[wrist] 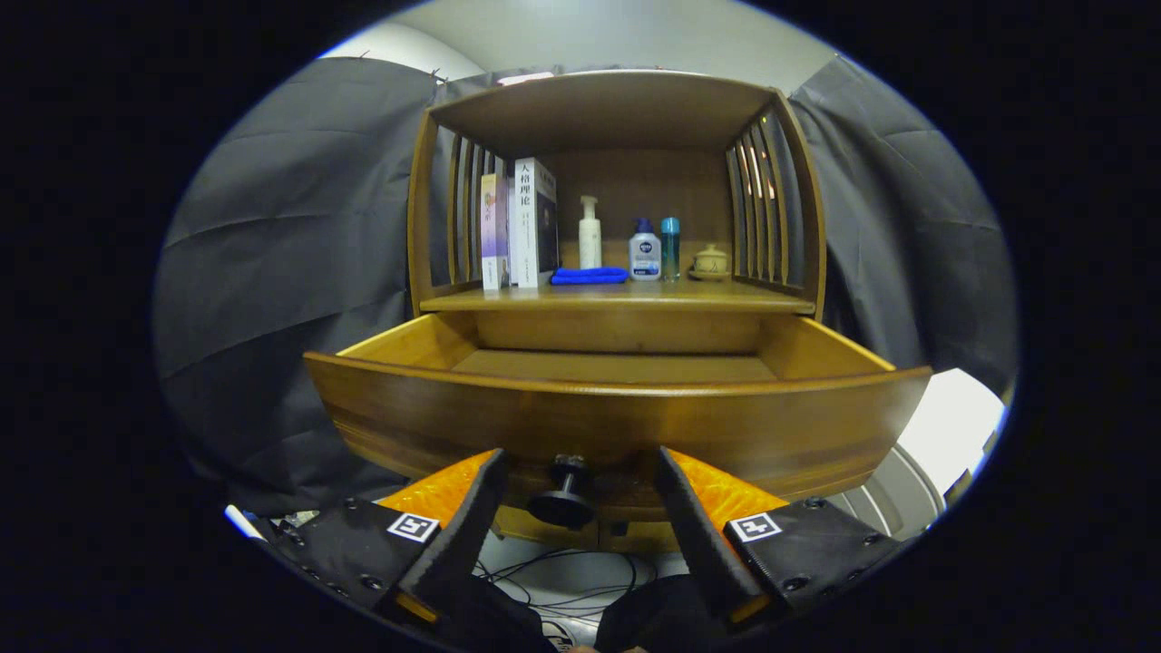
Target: Pull open the drawer, take out the items inside it, and place them on the countertop above the cabinet.
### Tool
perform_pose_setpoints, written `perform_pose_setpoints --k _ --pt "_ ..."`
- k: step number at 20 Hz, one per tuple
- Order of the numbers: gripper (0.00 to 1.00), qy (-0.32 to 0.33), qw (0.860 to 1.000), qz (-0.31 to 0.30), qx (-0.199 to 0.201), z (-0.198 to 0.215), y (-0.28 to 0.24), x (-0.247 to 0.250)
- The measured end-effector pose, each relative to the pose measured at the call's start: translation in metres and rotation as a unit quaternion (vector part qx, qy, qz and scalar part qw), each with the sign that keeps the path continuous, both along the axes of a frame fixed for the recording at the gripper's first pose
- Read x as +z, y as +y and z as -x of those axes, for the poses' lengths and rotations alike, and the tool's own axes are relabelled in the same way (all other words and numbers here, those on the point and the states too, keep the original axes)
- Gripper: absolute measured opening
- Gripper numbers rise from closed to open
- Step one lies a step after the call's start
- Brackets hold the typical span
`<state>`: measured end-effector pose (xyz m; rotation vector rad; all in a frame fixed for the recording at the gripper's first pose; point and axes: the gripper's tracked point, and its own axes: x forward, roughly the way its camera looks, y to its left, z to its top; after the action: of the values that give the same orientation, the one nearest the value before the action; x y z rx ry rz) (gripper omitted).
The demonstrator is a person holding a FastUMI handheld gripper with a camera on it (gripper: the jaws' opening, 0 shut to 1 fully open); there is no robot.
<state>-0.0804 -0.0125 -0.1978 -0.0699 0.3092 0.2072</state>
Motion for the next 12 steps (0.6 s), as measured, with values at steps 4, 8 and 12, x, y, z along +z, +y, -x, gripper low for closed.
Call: perform_pose_setpoints --k 4,8,12 --pt "0.99 -0.011 1.0 -0.011 0.002 -0.004 -0.009 0.044" --pt "0.99 -0.016 1.0 0.003 0.012 -0.02 -0.015 0.086" --pt "0.99 -0.023 0.999 0.017 0.026 -0.049 -0.013 0.13"
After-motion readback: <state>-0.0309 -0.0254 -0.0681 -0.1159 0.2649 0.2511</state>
